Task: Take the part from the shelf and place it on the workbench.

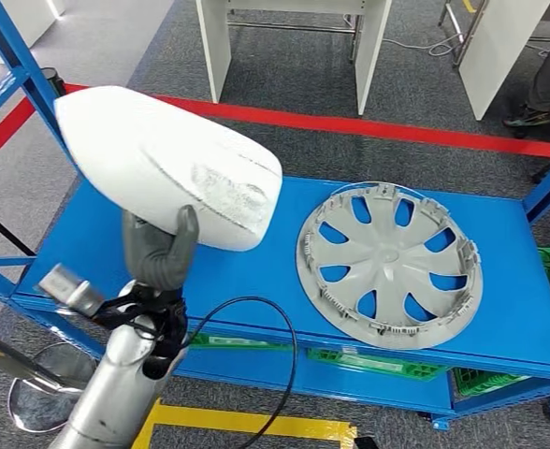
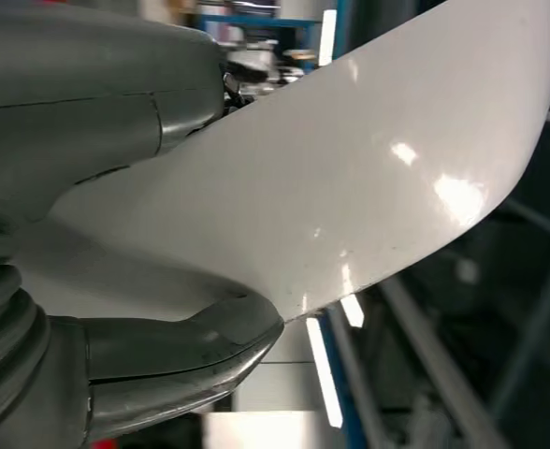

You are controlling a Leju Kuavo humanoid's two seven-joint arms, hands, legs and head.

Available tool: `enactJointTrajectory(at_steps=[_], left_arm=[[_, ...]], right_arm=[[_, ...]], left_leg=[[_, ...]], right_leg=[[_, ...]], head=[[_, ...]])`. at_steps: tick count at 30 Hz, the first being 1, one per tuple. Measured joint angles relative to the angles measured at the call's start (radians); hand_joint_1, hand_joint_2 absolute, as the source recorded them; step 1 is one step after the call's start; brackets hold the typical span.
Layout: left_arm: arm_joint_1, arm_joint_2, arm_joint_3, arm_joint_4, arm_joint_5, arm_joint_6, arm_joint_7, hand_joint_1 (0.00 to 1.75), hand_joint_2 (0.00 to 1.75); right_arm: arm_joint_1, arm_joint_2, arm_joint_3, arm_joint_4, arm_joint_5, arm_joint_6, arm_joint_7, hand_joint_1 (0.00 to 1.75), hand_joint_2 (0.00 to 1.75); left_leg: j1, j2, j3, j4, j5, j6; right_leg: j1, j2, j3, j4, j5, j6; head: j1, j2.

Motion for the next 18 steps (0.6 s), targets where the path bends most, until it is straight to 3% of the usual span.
enactJointTrajectory(at_steps=[5,8,10,12,13,14,15,18], left_arm=[[0.113,0.018,-0.009,-0.177,0.145,-0.186,-0.030,1.75,1.75],[0.164,0.017,-0.009,-0.223,0.226,-0.280,-0.040,1.75,1.75],[0.192,0.015,-0.009,-0.235,0.304,-0.334,-0.040,1.75,1.75],[0.217,0.017,-0.009,-0.233,0.380,-0.367,-0.030,1.75,1.75],[0.228,0.019,-0.009,-0.229,0.405,-0.377,-0.024,1.75,1.75],[0.238,0.021,-0.008,-0.221,0.422,-0.387,-0.020,1.75,1.75],[0.248,0.023,-0.008,-0.212,0.437,-0.401,-0.018,1.75,1.75],[0.270,0.025,-0.004,-0.196,0.512,-0.454,-0.011,1.75,1.75]], right_arm=[[0.002,0.005,-0.012,0.000,0.003,-0.003,-0.004,0.00,1.75],[0.006,0.006,-0.018,0.000,0.000,-0.015,-0.021,0.00,1.75],[0.011,0.006,-0.025,0.000,-0.003,-0.036,-0.052,0.00,1.75],[0.014,0.006,-0.033,0.000,-0.003,-0.063,-0.089,0.00,1.75],[0.015,0.007,-0.036,0.000,-0.002,-0.075,-0.105,0.00,1.75],[0.017,0.007,-0.038,0.000,-0.001,-0.088,-0.118,0.00,1.75],[0.020,0.007,-0.040,0.000,0.001,-0.101,-0.128,0.00,1.75],[0.030,0.009,-0.046,0.000,0.004,-0.143,-0.143,0.00,1.75]], left_leg=[[-0.006,0.000,0.000,0.003,0.000,0.008],[-0.004,0.001,0.002,-0.009,0.015,0.023],[0.000,0.004,0.000,-0.021,0.027,0.033],[-0.001,0.006,-0.011,-0.022,0.034,0.036],[-0.002,0.007,-0.017,-0.021,0.038,0.036],[-0.002,0.008,-0.023,-0.020,0.042,0.034],[-0.001,0.008,-0.029,-0.019,0.046,0.031],[0.001,0.006,-0.046,-0.008,0.056,0.017]], right_leg=[[-0.006,-0.002,0.002,-0.001,0.003,0.008],[-0.009,-0.002,-0.001,0.004,-0.006,0.019],[-0.009,-0.004,-0.023,0.065,-0.067,0.021],[-0.008,-0.004,-0.060,0.188,-0.148,0.022],[-0.008,-0.004,-0.072,0.240,-0.172,0.023],[-0.009,-0.005,-0.067,0.260,-0.178,0.024],[-0.010,-0.005,-0.043,0.241,-0.165,0.025],[-0.014,-0.005,0.089,0.048,-0.107,0.026]], head=[[0.000,0.000],[0.000,0.000],[0.002,0.000],[0.004,0.000],[0.004,0.000],[0.004,0.000],[0.004,0.000],[0.004,0.000]])
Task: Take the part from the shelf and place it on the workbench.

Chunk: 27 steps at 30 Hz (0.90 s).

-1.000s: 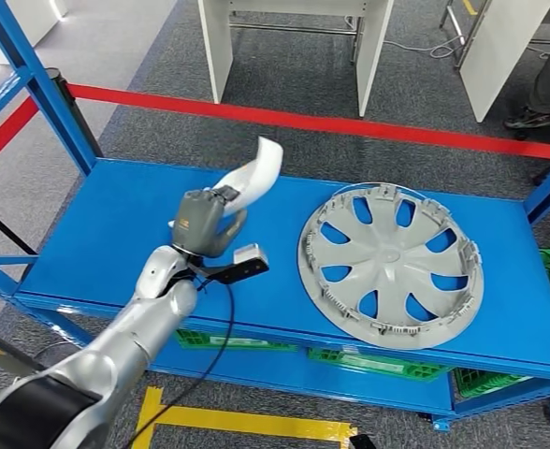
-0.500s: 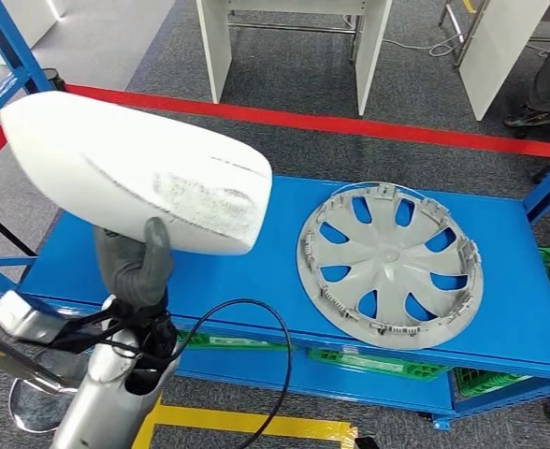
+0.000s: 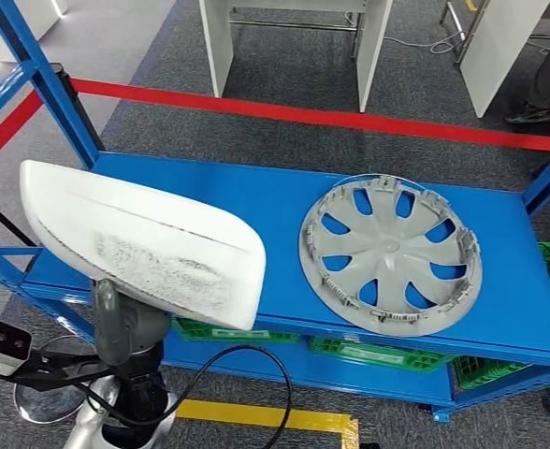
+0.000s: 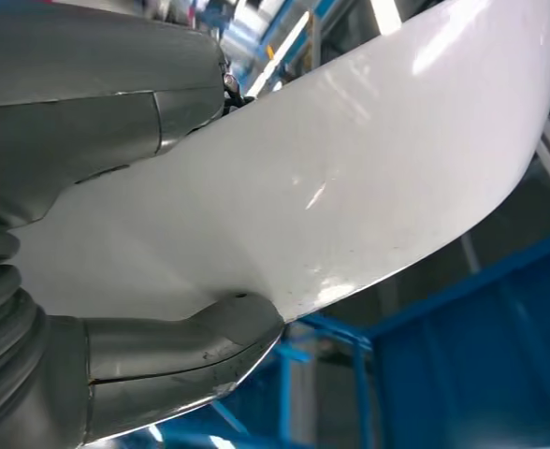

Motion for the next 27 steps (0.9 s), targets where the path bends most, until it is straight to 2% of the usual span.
enactJointTrajectory(at_steps=[1,2,4,5,6,7,9,10,11,12,13,14,16,17,18,20,21,22,24,25,26,27], left_arm=[[0.003,0.000,0.002,0.001,0.023,-0.010,0.007,1.75,1.75],[0.005,-0.001,0.006,0.001,0.041,-0.014,0.017,1.75,1.75],[0.011,-0.001,0.014,0.001,0.070,-0.011,0.035,1.75,1.75],[0.015,-0.001,0.018,0.000,0.081,-0.009,0.041,1.75,1.75],[0.019,-0.001,0.022,0.000,0.088,-0.008,0.045,1.75,1.75],[0.022,-0.001,0.025,0.000,0.092,-0.007,0.047,1.75,1.75],[0.028,-0.001,0.032,0.000,0.095,-0.007,0.050,1.75,1.75],[0.031,0.000,0.035,0.000,0.096,-0.006,0.050,1.75,1.75],[0.033,0.000,0.038,0.000,0.096,-0.006,0.050,1.75,1.75],[0.034,0.000,0.040,0.000,0.096,-0.007,0.050,1.75,1.75],[0.035,0.000,0.042,0.000,0.096,-0.007,0.051,1.75,1.75],[0.035,-0.001,0.042,0.000,0.096,-0.009,0.051,1.75,1.75],[0.034,-0.001,0.043,0.000,0.096,-0.015,0.052,1.75,1.75],[0.034,-0.002,0.043,-0.001,0.096,-0.020,0.053,1.75,1.75],[0.034,-0.002,0.043,-0.001,0.096,-0.024,0.053,1.75,1.75],[0.033,-0.003,0.043,-0.001,0.096,-0.032,0.053,1.75,1.75],[0.032,-0.004,0.042,0.000,0.095,-0.035,0.053,1.75,1.75],[0.031,-0.005,0.042,0.000,0.091,-0.038,0.051,1.75,1.75],[0.031,-0.006,0.041,0.000,0.072,-0.045,0.043,1.75,1.75],[0.032,-0.007,0.041,0.000,0.058,-0.047,0.037,1.75,1.75],[0.033,-0.007,0.041,0.000,0.042,-0.048,0.032,1.75,1.75],[0.033,-0.006,0.041,0.000,0.027,-0.049,0.026,1.75,1.75]], right_arm=[[0.003,0.002,-0.002,0.000,0.001,-0.012,-0.003,0.00,1.75],[0.006,0.003,-0.003,0.000,0.002,-0.024,-0.008,0.00,1.75],[0.012,0.005,-0.006,0.000,0.008,-0.051,-0.024,0.00,1.75],[0.015,0.005,-0.008,0.000,0.011,-0.063,-0.034,0.00,1.75],[0.016,0.005,-0.009,0.000,0.014,-0.073,-0.042,0.00,1.75],[0.018,0.006,-0.009,0.000,0.016,-0.078,-0.047,0.00,1.75],[0.020,0.006,-0.009,0.000,0.017,-0.083,-0.052,0.00,1.75],[0.021,0.006,-0.009,0.000,0.018,-0.084,-0.053,0.00,1.75],[0.022,0.006,-0.010,0.000,0.018,-0.085,-0.055,0.00,1.75],[0.023,0.006,-0.010,0.000,0.018,-0.086,-0.057,0.00,1.75],[0.023,0.006,-0.010,0.000,0.017,-0.089,-0.062,0.00,1.75],[0.023,0.006,-0.011,0.000,0.013,-0.089,-0.068,0.00,1.75],[0.023,0.007,-0.019,0.000,-0.008,-0.069,-0.075,0.00,1.75],[0.023,0.008,-0.027,0.001,-0.025,-0.044,-0.073,0.00,1.75],[0.023,0.008,-0.036,0.001,-0.040,-0.011,-0.068,0.00,1.75],[0.022,0.006,-0.053,0.000,-0.060,0.048,-0.061,0.00,1.75],[0.021,0.005,-0.060,0.000,-0.064,0.066,-0.061,0.00,1.75],[0.020,0.004,-0.066,0.000,-0.069,0.077,-0.062,0.00,1.75],[0.019,0.003,-0.078,0.000,-0.078,0.094,-0.067,0.00,1.75],[0.019,0.002,-0.084,0.000,-0.082,0.101,-0.071,0.00,1.75],[0.019,0.001,-0.090,0.000,-0.083,0.107,-0.073,0.00,1.75],[0.020,0.000,-0.095,0.000,-0.084,0.112,-0.075,0.00,1.75]], left_leg=[[-0.001,-0.001,-0.004,0.003,0.004,-0.006],[-0.002,-0.001,-0.006,0.006,0.009,-0.013],[-0.002,-0.003,-0.010,0.007,0.019,-0.027],[0.000,-0.004,-0.014,0.011,0.014,-0.033],[0.001,-0.005,-0.021,0.028,-0.007,-0.039],[0.003,-0.006,-0.033,0.064,-0.045,-0.045],[0.006,-0.006,-0.063,0.186,-0.142,-0.054],[0.006,-0.006,-0.072,0.243,-0.172,-0.056],[0.006,-0.006,-0.068,0.275,-0.181,-0.056],[0.006,-0.006,-0.047,0.272,-0.170,-0.054],[0.006,-0.006,-0.010,0.230,-0.146,-0.050],[0.005,-0.006,0.041,0.161,-0.123,-0.045],[0.001,-0.006,0.132,0.021,-0.109,-0.033],[-0.002,-0.006,0.153,-0.018,-0.112,-0.029],[-0.005,-0.007,0.158,-0.033,-0.115,-0.026],[-0.004,-0.004,0.148,-0.039,-0.100,-0.014],[-0.003,-0.001,0.142,-0.042,-0.090,-0.007],[0.000,0.001,0.133,-0.045,-0.079,0.001],[-0.001,0.004,0.106,-0.045,-0.058,0.010],[-0.003,0.004,0.092,-0.043,-0.048,0.011],[-0.005,0.004,0.076,-0.041,-0.038,0.012],[-0.006,0.004,0.061,-0.037,-0.029,0.011]], right_leg=[[0.001,0.002,0.025,-0.040,0.005,-0.003],[0.002,0.005,0.032,-0.054,0.003,-0.006],[0.004,0.007,0.020,-0.051,0.013,-0.019],[0.004,0.005,0.015,-0.052,0.018,-0.027],[0.003,0.003,0.008,-0.052,0.026,-0.036],[0.002,0.000,-0.001,-0.053,0.034,-0.045],[0.004,-0.004,-0.020,-0.052,0.052,-0.053],[0.005,-0.006,-0.032,-0.052,0.060,-0.053],[0.007,-0.007,-0.043,-0.051,0.068,-0.054],[0.008,-0.007,-0.054,-0.050,0.076,-0.054],[0.009,-0.007,-0.063,-0.050,0.084,-0.053],[0.010,-0.007,-0.071,-0.049,0.091,-0.052],[0.013,-0.006,-0.082,-0.049,0.105,-0.045],[0.013,-0.005,-0.084,-0.050,0.112,-0.039],[0.012,-0.005,-0.086,-0.052,0.120,-0.032],[0.011,-0.003,-0.089,-0.055,0.126,-0.019],[0.011,-0.002,-0.097,-0.045,0.109,-0.015],[0.012,0.000,-0.110,-0.017,0.075,-0.012],[0.013,0.001,-0.145,0.094,-0.022,-0.008],[0.013,0.002,-0.158,0.158,-0.056,-0.007],[0.014,0.002,-0.161,0.203,-0.067,-0.006],[0.014,0.001,-0.149,0.219,-0.054,-0.005]], head=[[-0.001,0.000],[-0.001,0.000],[-0.002,0.000],[-0.002,0.000],[-0.003,0.000],[-0.005,0.000],[-0.008,0.000],[-0.009,0.000],[-0.009,0.000],[-0.009,0.000],[-0.009,0.000],[-0.009,0.000],[-0.008,0.000],[-0.008,0.000],[-0.008,0.000],[-0.007,0.000],[-0.006,0.000],[-0.005,0.000],[-0.002,0.000],[-0.001,0.000],[-0.001,0.000],[-0.001,0.000]])
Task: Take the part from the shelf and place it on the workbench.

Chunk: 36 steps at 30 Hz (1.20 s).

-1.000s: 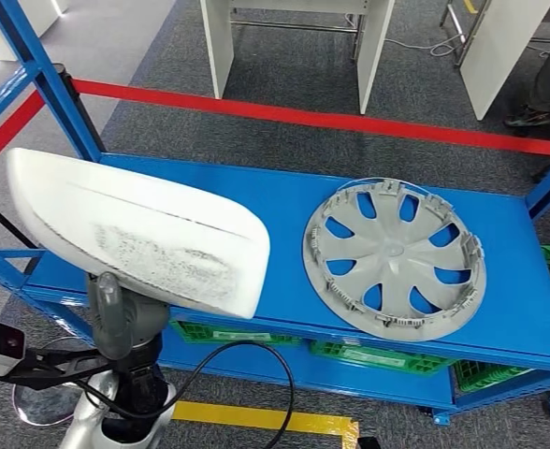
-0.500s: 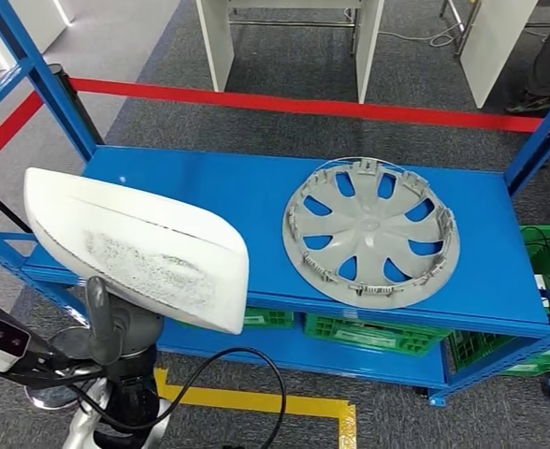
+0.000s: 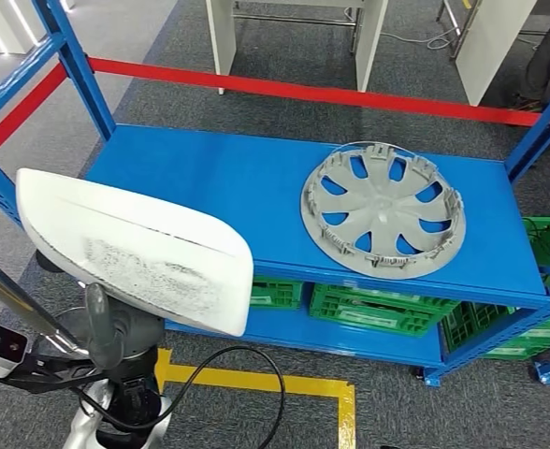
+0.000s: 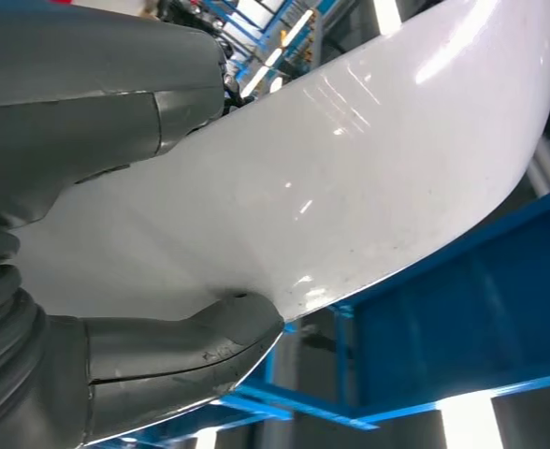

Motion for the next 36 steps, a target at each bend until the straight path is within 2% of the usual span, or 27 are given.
enactJointTrajectory(at_steps=[1,2,3,5,6,8,9,11,13,14,15,16,18,20,21,23,24,25,28,29,30,31,32,33,34,35,36], left_arm=[[0.001,0.000,0.000,0.000,-0.013,0.000,-0.004,1.75,1.75],[0.001,0.000,0.000,0.001,-0.023,-0.001,-0.008,1.75,1.75],[0.001,0.000,0.000,0.001,-0.030,-0.003,-0.012,1.75,1.75],[0.001,0.000,0.000,0.001,-0.043,-0.008,-0.019,1.75,1.75],[0.001,0.000,-0.001,0.002,-0.051,-0.011,-0.022,1.75,1.75],[0.001,0.000,-0.001,0.003,-0.064,-0.013,-0.027,1.75,1.75],[0.001,0.001,-0.001,0.003,-0.069,-0.014,-0.028,1.75,1.75],[0.001,0.003,-0.001,0.004,-0.076,-0.015,-0.031,1.75,1.75],[0.001,0.005,-0.001,0.005,-0.081,-0.019,-0.033,1.75,1.75],[0.001,0.006,-0.002,0.006,-0.083,-0.021,-0.034,1.75,1.75],[0.001,0.007,-0.002,0.008,-0.083,-0.024,-0.035,1.75,1.75],[0.000,0.008,-0.002,0.009,-0.084,-0.027,-0.035,1.75,1.75],[-0.003,0.009,-0.003,0.011,-0.091,-0.032,-0.037,1.75,1.75],[-0.007,0.009,-0.006,0.012,-0.103,-0.035,-0.039,1.75,1.75],[-0.009,0.009,-0.007,0.013,-0.108,-0.036,-0.041,1.75,1.75],[-0.007,0.008,-0.007,0.013,-0.119,-0.038,-0.042,1.75,1.75],[-0.006,0.007,-0.007,0.013,-0.126,-0.039,-0.042,1.75,1.75],[-0.003,0.004,-0.008,0.013,-0.136,-0.039,-0.041,1.75,1.75],[0.005,-0.004,-0.008,0.013,-0.186,-0.027,-0.031,1.75,1.75],[0.009,-0.004,-0.008,0.013,-0.206,-0.019,-0.028,1.75,1.75],[0.014,-0.004,-0.008,0.013,-0.223,-0.011,-0.028,1.75,1.75],[0.018,-0.004,-0.008,0.013,-0.237,-0.005,-0.029,1.75,1.75],[0.021,-0.004,-0.008,0.013,-0.248,-0.001,-0.031,1.75,1.75],[0.023,-0.004,-0.008,0.013,-0.256,0.001,-0.035,1.75,1.75],[0.024,-0.004,-0.008,0.012,-0.266,0.004,-0.040,1.75,1.75],[0.024,-0.004,-0.008,0.012,-0.279,0.006,-0.046,1.75,1.75],[0.024,-0.004,-0.010,0.012,-0.294,0.010,-0.053,1.75,1.75]], right_arm=[[0.001,-0.001,-0.004,0.000,0.001,0.004,-0.001,0.00,1.75],[0.002,-0.001,-0.006,0.000,0.002,0.010,0.002,0.00,1.75],[0.001,-0.002,-0.007,0.000,0.005,0.017,0.005,0.00,1.75],[0.002,-0.001,-0.008,0.000,0.011,0.034,0.013,0.00,1.75],[0.003,-0.001,-0.010,0.000,0.013,0.042,0.014,0.00,1.75],[0.008,0.002,-0.013,0.001,0.015,0.053,0.013,0.00,1.75],[0.010,0.003,-0.016,0.001,0.014,0.058,0.012,0.00,1.75],[0.012,0.005,-0.020,0.001,0.012,0.075,0.002,0.00,1.75],[0.012,0.005,-0.023,0.001,0.023,0.096,-0.015,0.00,1.75],[0.012,0.005,-0.023,0.001,0.033,0.106,-0.022,0.00,1.75],[0.012,0.005,-0.023,0.001,0.043,0.112,-0.026,0.00,1.75],[0.011,0.005,-0.023,0.002,0.050,0.117,-0.026,0.00,1.75],[0.010,0.005,-0.022,0.002,0.060,0.124,-0.018,0.00,1.75],[0.008,0.005,-0.022,0.002,0.068,0.130,-0.007,0.00,1.75],[0.007,0.005,-0.021,0.002,0.072,0.134,-0.002,0.00,1.75],[0.006,0.005,-0.020,0.002,0.080,0.139,0.004,0.00,1.75],[0.006,0.005,-0.019,0.002,0.084,0.141,0.006,0.00,1.75],[0.006,0.005,-0.018,0.002,0.089,0.143,0.006,0.00,1.75],[0.002,0.002,-0.012,0.002,0.102,0.150,0.005,0.00,1.75],[0.001,0.000,-0.009,0.002,0.107,0.153,0.003,0.00,1.75],[0.000,-0.002,-0.005,0.002,0.113,0.155,0.001,0.00,1.75],[0.000,-0.003,-0.001,0.002,0.119,0.157,0.000,0.00,1.75],[0.000,-0.004,0.003,0.002,0.124,0.158,-0.001,0.00,1.75],[0.000,-0.004,0.007,0.002,0.129,0.158,-0.001,0.00,1.75],[0.001,-0.005,0.011,0.002,0.134,0.159,-0.001,0.00,1.75],[0.003,-0.005,0.015,0.002,0.138,0.159,-0.002,0.00,1.75],[0.007,-0.006,0.020,0.002,0.143,0.160,-0.001,0.00,1.75]], left_leg=[[-0.001,0.000,-0.014,0.004,0.008,-0.002],[-0.001,0.000,-0.027,0.009,0.015,-0.004],[-0.002,0.000,-0.039,0.015,0.022,-0.008],[-0.004,-0.001,-0.056,0.026,0.035,-0.018],[-0.005,0.000,-0.061,0.029,0.042,-0.023],[-0.005,-0.002,-0.067,0.030,0.053,-0.034],[-0.004,-0.003,-0.072,0.039,0.039,-0.040],[0.000,-0.005,-0.090,0.106,-0.043,-0.052],[0.004,-0.005,-0.112,0.230,-0.138,-0.061],[0.006,-0.005,-0.115,0.280,-0.156,-0.063],[0.007,-0.005,-0.106,0.304,-0.150,-0.064],[0.008,-0.005,-0.081,0.292,-0.127,-0.063],[0.008,-0.006,0.008,0.175,-0.080,-0.056],[0.005,-0.006,0.089,0.044,-0.079,-0.046],[0.003,-0.006,0.105,0.010,-0.087,-0.042],[0.002,-0.005,0.101,-0.007,-0.083,-0.031],[0.004,-0.003,0.093,-0.010,-0.075,-0.023],[0.005,-0.001,0.082,-0.012,-0.064,-0.013],[0.004,0.003,0.042,-0.013,-0.030,0.001],[0.003,0.003,0.027,-0.012,-0.018,0.001],[0.002,0.003,0.010,-0.010,-0.006,0.001],[0.001,0.002,-0.007,-0.007,0.005,0.000],[0.001,0.000,-0.024,-0.003,0.015,-0.003],[0.001,-0.005,-0.038,0.003,0.023,-0.007],[0.000,-0.010,-0.050,0.009,0.030,-0.012],[-0.002,-0.017,-0.061,0.015,0.038,-0.017],[-0.003,-0.022,-0.069,0.020,0.047,-0.023]], right_leg=[[0.000,0.000,0.027,-0.016,0.027,-0.001],[0.000,-0.001,0.073,-0.071,0.056,-0.002],[0.001,-0.001,0.127,-0.143,0.069,-0.004],[0.003,0.001,0.208,-0.270,0.059,-0.009],[0.005,0.002,0.220,-0.297,0.047,-0.012],[0.003,0.001,0.208,-0.306,0.050,-0.024],[0.001,-0.001,0.201,-0.306,0.058,-0.032],[-0.002,-0.007,0.181,-0.308,0.077,-0.048],[0.000,-0.009,0.161,-0.306,0.098,-0.053],[0.000,-0.009,0.149,-0.303,0.109,-0.053],[0.000,-0.010,0.135,-0.300,0.120,-0.052],[0.000,-0.010,0.119,-0.295,0.129,-0.051],[0.001,-0.009,0.093,-0.286,0.144,-0.047],[0.003,-0.008,0.077,-0.280,0.158,-0.039],[0.003,-0.008,0.071,-0.280,0.167,-0.033],[0.002,-0.008,0.063,-0.280,0.181,-0.019],[0.002,-0.007,0.056,-0.274,0.173,-0.014],[0.002,-0.005,0.046,-0.254,0.145,-0.010],[0.003,-0.002,0.008,-0.097,0.001,-0.002],[0.003,-0.002,0.003,-0.041,-0.023,-0.001],[0.004,-0.002,0.008,-0.007,-0.021,0.000],[0.004,-0.002,0.028,-0.003,0.003,0.000],[0.003,-0.001,0.065,-0.035,0.036,-0.001],[0.002,0.008,0.114,-0.095,0.059,-0.004],[0.002,0.023,0.172,-0.173,0.065,-0.007],[0.001,0.036,0.220,-0.245,0.055,-0.011],[0.001,0.046,0.249,-0.296,0.038,-0.015]], head=[[0.000,0.000],[0.000,0.000],[0.000,0.000],[-0.001,0.000],[-0.001,0.000],[-0.001,0.000],[-0.002,0.000],[-0.005,0.000],[-0.008,0.000],[-0.008,0.000],[-0.009,0.000],[-0.008,0.000],[-0.009,0.000],[-0.008,0.000],[-0.008,0.000],[-0.008,0.000],[-0.008,0.000],[-0.006,0.000],[-0.001,0.000],[-0.001,0.000],[-0.001,0.000],[-0.001,0.000],[-0.001,0.000],[-0.001,0.000],[-0.001,0.000],[-0.001,0.000],[-0.001,0.000]])
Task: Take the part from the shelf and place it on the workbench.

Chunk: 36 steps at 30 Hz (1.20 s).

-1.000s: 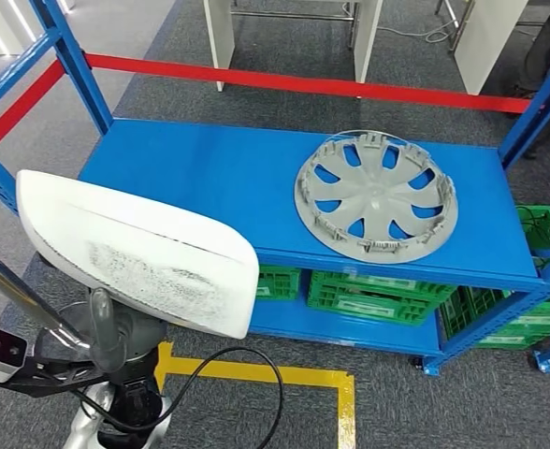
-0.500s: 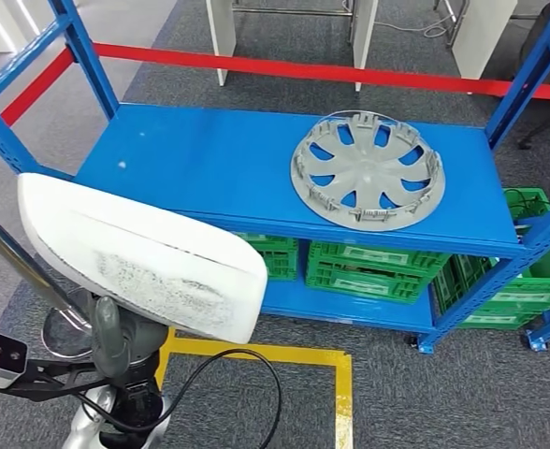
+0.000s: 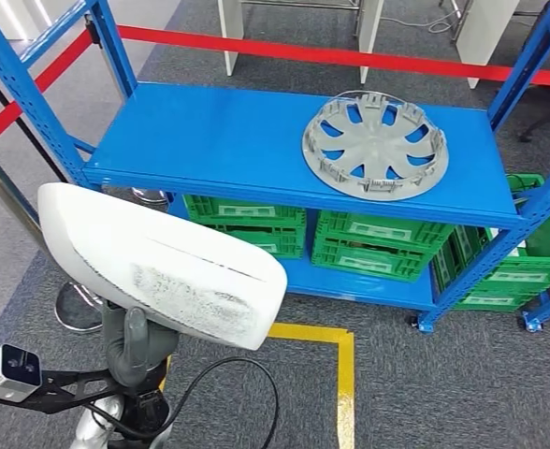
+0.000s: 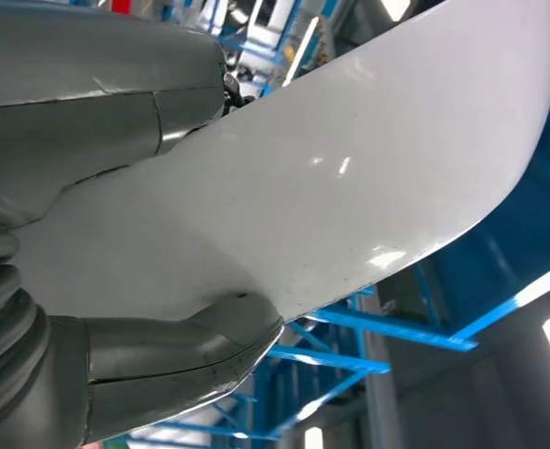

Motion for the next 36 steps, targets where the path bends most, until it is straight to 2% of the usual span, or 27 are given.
enactJointTrajectory(at_steps=[1,3,4,5,7,8,9,10,11,12,14,15,16,17,18,20,22,23,24,25,26,27,29,31,33,34,36], left_arm=[[0.000,0.001,-0.002,0.000,-0.014,0.006,-0.005,1.75,1.75],[0.003,0.002,-0.007,0.000,-0.032,0.023,-0.010,1.75,1.75],[0.005,0.003,-0.009,0.000,-0.039,0.036,-0.009,1.75,1.75],[0.006,0.004,-0.011,0.000,-0.049,0.053,-0.007,1.75,1.75],[0.010,0.006,-0.012,0.002,-0.083,0.100,-0.001,1.75,1.75],[0.014,0.008,-0.013,0.003,-0.106,0.127,0.001,1.75,1.75],[0.020,0.011,-0.014,0.005,-0.126,0.150,0.002,1.75,1.75],[0.025,0.015,-0.015,0.008,-0.147,0.172,0.002,1.75,1.75],[0.029,0.018,-0.015,0.011,-0.166,0.192,0.002,1.75,1.75],[0.032,0.021,-0.016,0.013,-0.187,0.212,0.002,1.75,1.75],[0.037,0.026,-0.018,0.015,-0.228,0.251,0.002,1.75,1.75],[0.041,0.029,-0.019,0.016,-0.241,0.265,0.001,1.75,1.75],[0.045,0.031,-0.020,0.016,-0.246,0.276,0.001,1.75,1.75],[0.050,0.033,-0.020,0.016,-0.247,0.286,0.001,1.75,1.75],[0.055,0.035,-0.020,0.016,-0.247,0.296,0.002,1.75,1.75],[0.060,0.037,-0.020,0.016,-0.245,0.313,0.008,1.75,1.75],[0.061,0.038,-0.022,0.016,-0.236,0.320,0.020,1.75,1.75],[0.062,0.039,-0.023,0.016,-0.232,0.326,0.026,1.75,1.75],[0.062,0.040,-0.024,0.016,-0.230,0.340,0.029,1.75,1.75],[0.062,0.041,-0.024,0.016,-0.235,0.364,0.029,1.75,1.75],[0.062,0.040,-0.024,0.016,-0.244,0.397,0.026,1.75,1.75],[0.061,0.039,-0.024,0.016,-0.255,0.430,0.023,1.75,1.75],[0.057,0.036,-0.025,0.016,-0.274,0.475,0.017,1.75,1.75],[0.052,0.033,-0.028,0.016,-0.281,0.489,0.013,1.75,1.75],[0.052,0.032,-0.033,0.015,-0.287,0.503,0.012,1.75,1.75],[0.052,0.033,-0.036,0.015,-0.286,0.509,0.011,1.75,1.75],[0.045,0.037,-0.043,0.014,-0.264,0.496,0.010,1.75,1.75]], right_arm=[[0.003,0.000,0.004,0.001,0.005,0.001,0.000,0.00,1.75],[0.006,0.000,0.012,0.002,0.017,0.003,0.005,0.00,1.75],[0.006,-0.001,0.016,0.002,0.023,0.004,0.007,0.00,1.75],[0.006,-0.002,0.021,0.003,0.030,0.006,0.010,0.00,1.75],[0.006,-0.005,0.030,0.003,0.044,0.007,0.014,0.00,1.75],[0.006,-0.008,0.035,0.003,0.050,0.008,0.016,0.00,1.75],[0.005,-0.010,0.039,0.003,0.056,0.008,0.017,0.00,1.75],[0.005,-0.012,0.044,0.003,0.062,0.008,0.018,0.00,1.75],[0.004,-0.014,0.048,0.003,0.067,0.008,0.018,0.00,1.75],[0.003,-0.016,0.052,0.003,0.073,0.008,0.020,0.00,1.75],[0.001,-0.019,0.062,0.003,0.086,0.008,0.023,0.00,1.75],[0.001,-0.021,0.066,0.003,0.092,0.008,0.024,0.00,1.75],[0.000,-0.023,0.071,0.003,0.097,0.008,0.025,0.00,1.75],[-0.002,-0.025,0.076,0.003,0.100,0.008,0.025,0.00,1.75],[-0.004,-0.027,0.080,0.003,0.102,0.007,0.025,0.00,1.75],[-0.006,-0.031,0.086,0.003,0.106,0.007,0.023,0.00,1.75],[-0.009,-0.034,0.090,0.003,0.105,0.004,0.017,0.00,1.75],[-0.012,-0.035,0.091,0.003,0.103,0.003,0.013,0.00,1.75],[-0.016,-0.037,0.091,0.002,0.102,0.000,0.010,0.00,1.75],[-0.018,-0.037,0.091,0.002,0.101,-0.002,0.009,0.00,1.75],[-0.018,-0.037,0.091,0.002,0.101,-0.005,0.009,0.00,1.75],[-0.017,-0.037,0.091,0.002,0.102,-0.008,0.010,0.00,1.75],[-0.010,-0.037,0.092,0.003,0.104,-0.010,0.012,0.00,1.75],[-0.008,-0.037,0.092,0.004,0.105,-0.010,0.013,0.00,1.75],[-0.009,-0.036,0.092,0.005,0.105,-0.009,0.013,0.00,1.75],[-0.010,-0.035,0.092,0.005,0.105,-0.009,0.012,0.00,1.75],[-0.009,-0.032,0.092,0.005,0.106,-0.011,0.010,0.00,1.75]], left_leg=[[-0.001,-0.005,-0.007,0.002,0.010,-0.005],[0.001,-0.015,-0.016,0.006,0.019,-0.014],[0.002,-0.015,-0.022,0.019,0.002,-0.020],[0.004,-0.012,-0.033,0.054,-0.032,-0.027],[0.009,-0.002,-0.067,0.178,-0.122,-0.040],[0.012,0.001,-0.081,0.242,-0.152,-0.045],[0.014,0.002,-0.084,0.282,-0.162,-0.047],[0.016,0.005,-0.069,0.284,-0.153,-0.048],[0.017,0.009,-0.035,0.246,-0.131,-0.047],[0.017,0.022,0.011,0.180,-0.104,-0.043],[0.010,0.060,0.094,0.047,-0.078,-0.031],[0.006,0.073,0.113,0.010,-0.077,-0.024],[0.002,0.076,0.118,-0.004,-0.083,-0.018],[0.003,0.068,0.115,-0.009,-0.084,-0.012],[0.005,0.060,0.113,-0.015,-0.084,-0.006],[0.012,0.042,0.111,-0.026,-0.080,0.006],[0.012,0.027,0.104,-0.028,-0.074,0.015],[0.011,0.019,0.100,-0.027,-0.072,0.018],[0.010,0.010,0.097,-0.026,-0.071,0.019],[0.009,-0.001,0.096,-0.023,-0.070,0.020],[0.009,-0.013,0.095,-0.020,-0.070,0.019],[0.010,-0.026,0.094,-0.016,-0.071,0.018],[0.009,-0.053,0.086,-0.002,-0.073,0.011],[0.009,-0.076,0.066,0.012,-0.069,-0.002],[0.010,-0.094,0.049,0.017,-0.061,-0.016],[0.009,-0.086,0.044,0.023,-0.064,-0.022],[0.008,-0.041,0.017,0.081,-0.097,-0.033]], right_leg=[[0.001,0.000,0.012,-0.027,-0.012,-0.004],[-0.001,-0.019,0.002,-0.036,-0.010,-0.018],[-0.002,-0.029,-0.002,-0.037,-0.004,-0.026],[-0.004,-0.040,-0.007,-0.038,0.002,-0.033],[-0.003,-0.061,-0.018,-0.037,0.013,-0.038],[-0.002,-0.071,-0.024,-0.036,0.017,-0.038],[-0.002,-0.082,-0.029,-0.036,0.021,-0.037],[-0.002,-0.092,-0.033,-0.035,0.024,-0.036],[-0.001,-0.103,-0.033,-0.034,0.025,-0.035],[0.000,-0.113,-0.030,-0.033,0.026,-0.034],[0.005,-0.131,-0.027,-0.030,0.027,-0.028],[0.007,-0.139,-0.027,-0.029,0.027,-0.023],[0.009,-0.147,-0.028,-0.029,0.029,-0.018],[0.010,-0.156,-0.027,-0.029,0.029,-0.012],[0.010,-0.152,-0.029,-0.026,0.024,-0.006],[0.009,-0.111,-0.052,0.014,-0.009,0.004],[0.007,-0.062,-0.112,0.133,-0.071,0.008],[0.007,-0.054,-0.147,0.205,-0.098,0.008],[0.007,-0.051,-0.173,0.258,-0.110,0.009],[0.007,-0.050,-0.182,0.278,-0.103,0.010],[0.005,-0.049,-0.172,0.258,-0.076,0.010],[0.003,-0.043,-0.146,0.204,-0.036,0.011],[-0.006,0.001,-0.092,0.082,0.020,0.013],[-0.010,0.037,-0.068,0.024,0.022,0.009],[-0.010,0.023,-0.064,0.016,0.017,0.000],[-0.011,0.012,-0.065,0.016,0.020,-0.005],[-0.014,-0.017,-0.062,0.013,0.021,-0.014]], head=[[0.000,0.000],[-0.001,0.000],[-0.002,0.000],[-0.004,0.000],[-0.007,0.000],[-0.007,0.000],[-0.007,0.000],[-0.007,0.000],[-0.007,0.000],[-0.007,0.000],[-0.007,0.000],[-0.006,0.000],[-0.006,0.000],[-0.006,0.000],[-0.006,0.000],[-0.003,0.000],[0.001,0.000],[0.002,0.000],[0.003,0.000],[0.003,0.000],[0.003,0.000],[0.003,0.000],[0.003,0.000],[0.003,0.000],[0.003,0.000],[0.002,0.000],[-0.005,0.000]])
